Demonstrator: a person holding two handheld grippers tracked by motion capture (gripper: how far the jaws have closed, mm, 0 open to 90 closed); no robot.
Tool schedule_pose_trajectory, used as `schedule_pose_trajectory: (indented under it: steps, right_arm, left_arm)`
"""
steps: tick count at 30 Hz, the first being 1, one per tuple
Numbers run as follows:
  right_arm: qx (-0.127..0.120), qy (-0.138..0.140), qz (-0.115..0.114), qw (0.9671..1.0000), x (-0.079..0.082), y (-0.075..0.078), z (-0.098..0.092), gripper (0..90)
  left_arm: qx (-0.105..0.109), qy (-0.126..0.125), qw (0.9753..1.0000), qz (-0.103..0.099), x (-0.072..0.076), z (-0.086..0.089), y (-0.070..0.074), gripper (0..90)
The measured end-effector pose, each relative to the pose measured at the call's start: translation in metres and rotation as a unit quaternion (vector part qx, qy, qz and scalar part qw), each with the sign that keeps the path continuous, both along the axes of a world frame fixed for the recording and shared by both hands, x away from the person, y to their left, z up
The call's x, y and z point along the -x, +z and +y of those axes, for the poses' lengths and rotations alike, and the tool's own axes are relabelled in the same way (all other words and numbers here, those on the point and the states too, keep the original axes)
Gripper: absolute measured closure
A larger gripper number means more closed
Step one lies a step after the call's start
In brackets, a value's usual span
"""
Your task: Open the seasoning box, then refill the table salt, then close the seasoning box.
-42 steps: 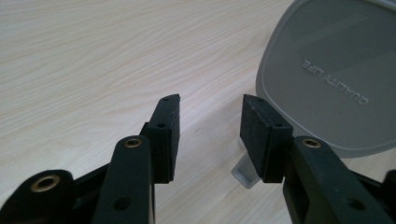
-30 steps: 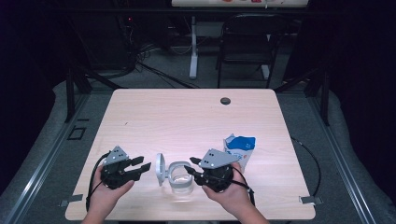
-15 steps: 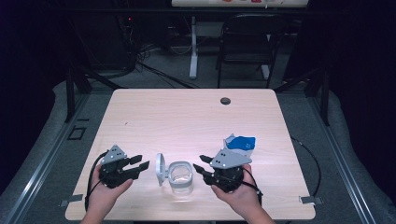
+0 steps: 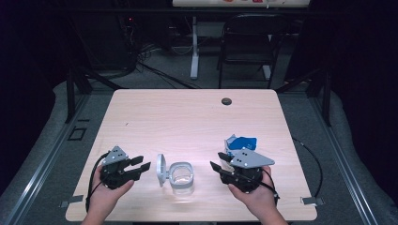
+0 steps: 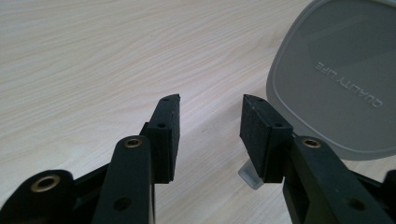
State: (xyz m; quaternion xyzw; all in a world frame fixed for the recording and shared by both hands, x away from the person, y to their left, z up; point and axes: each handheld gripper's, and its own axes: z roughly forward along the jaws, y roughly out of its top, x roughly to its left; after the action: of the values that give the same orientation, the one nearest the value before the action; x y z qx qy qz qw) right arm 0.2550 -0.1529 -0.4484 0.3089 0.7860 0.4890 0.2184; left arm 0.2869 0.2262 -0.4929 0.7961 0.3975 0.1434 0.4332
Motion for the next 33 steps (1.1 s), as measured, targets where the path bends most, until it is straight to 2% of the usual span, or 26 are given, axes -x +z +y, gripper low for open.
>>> schedule_pose_trajectory:
  steps: [11,16,20,21,26,30,33]
  right_arm:
    - [0.0,-0.044,0.006,0.999,0.001,-0.006,-0.04,56.1]
    - [-0.013,-0.07,0.004,0.9975,0.001,-0.01,-0.059,53.1]
    - [-0.014,-0.08,0.007,0.9967,0.0,-0.012,-0.068,52.5]
    - [-0.017,-0.091,0.005,0.9957,-0.002,-0.014,-0.076,51.7]
    - [-0.02,-0.104,0.002,0.9944,-0.005,-0.019,-0.088,50.4]
    - [-0.019,-0.11,0.011,0.9937,-0.011,-0.023,-0.097,45.7]
    - [-0.019,-0.117,0.015,0.9929,-0.015,-0.025,-0.102,45.6]
  left_arm:
    - [-0.002,-0.002,1.0,0.001,0.0,-0.001,0.0,58.5]
    - [0.0,-0.001,1.0,0.0,-0.001,-0.002,0.0,58.4]
    - [-0.002,-0.002,1.0,0.002,-0.001,-0.002,-0.001,58.5]
    - [0.0,-0.001,1.0,0.002,-0.001,-0.002,-0.001,58.4]
    - [-0.001,0.0,1.0,0.001,-0.001,-0.001,0.0,58.4]
    - [-0.003,0.002,1.0,0.004,-0.004,0.001,-0.002,57.9]
    - [0.0,0.005,1.0,0.003,-0.004,0.002,-0.003,57.5]
